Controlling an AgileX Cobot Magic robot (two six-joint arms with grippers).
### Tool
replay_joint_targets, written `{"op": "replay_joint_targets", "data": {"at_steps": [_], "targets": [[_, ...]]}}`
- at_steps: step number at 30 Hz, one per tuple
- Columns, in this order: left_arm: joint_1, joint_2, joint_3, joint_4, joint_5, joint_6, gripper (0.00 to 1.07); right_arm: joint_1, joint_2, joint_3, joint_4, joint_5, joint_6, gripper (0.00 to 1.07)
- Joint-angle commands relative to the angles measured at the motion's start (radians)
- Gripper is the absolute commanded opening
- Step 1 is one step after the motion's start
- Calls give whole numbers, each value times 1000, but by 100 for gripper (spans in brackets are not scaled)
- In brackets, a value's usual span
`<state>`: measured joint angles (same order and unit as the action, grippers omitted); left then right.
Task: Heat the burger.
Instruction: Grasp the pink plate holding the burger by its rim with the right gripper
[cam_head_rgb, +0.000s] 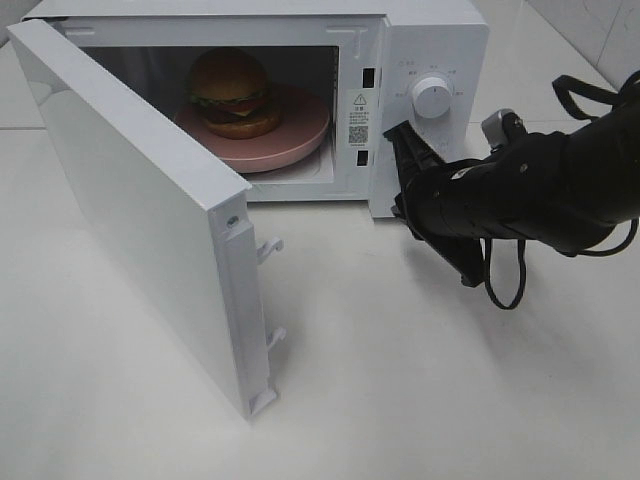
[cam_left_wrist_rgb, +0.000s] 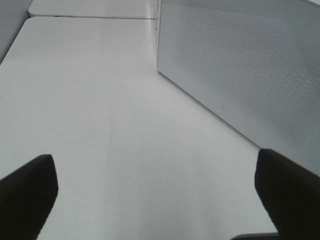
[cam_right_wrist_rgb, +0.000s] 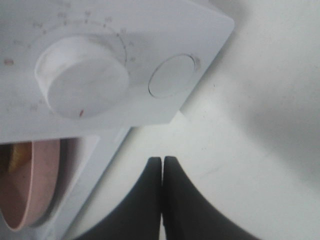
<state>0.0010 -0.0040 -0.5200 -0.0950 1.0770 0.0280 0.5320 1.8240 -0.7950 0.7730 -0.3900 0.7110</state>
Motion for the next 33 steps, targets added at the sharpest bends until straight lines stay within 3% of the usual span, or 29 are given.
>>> {"op": "replay_joint_targets", "data": {"at_steps": [1,13,16,20,22,23,28,33], "targets": [[5,-5,3,-4,-6,0,100,-3,-49,4,-8,129,-209,0],[5,-5,3,-4,-6,0,100,-78,-153,-1,-60,432,-576,0],[5,-5,3,-4,-6,0,100,-96,-178,-7,-139,532,-622,0],[5,-5,3,-4,-6,0,100,-96,-227,-10,-348,646,-617,0],[5,-5,3,-4,-6,0,100,-96,-234,-13,-381,669,-615,0],[5,-5,3,-4,-6,0,100,-96,-249,-27,-461,723,-614,0],[5,-5,3,-4,-6,0,100,-96,-262,-86,-631,880,-622,0],[5,-5,3,-4,-6,0,100,-96,-262,-142,-715,1010,-728,0]]}}
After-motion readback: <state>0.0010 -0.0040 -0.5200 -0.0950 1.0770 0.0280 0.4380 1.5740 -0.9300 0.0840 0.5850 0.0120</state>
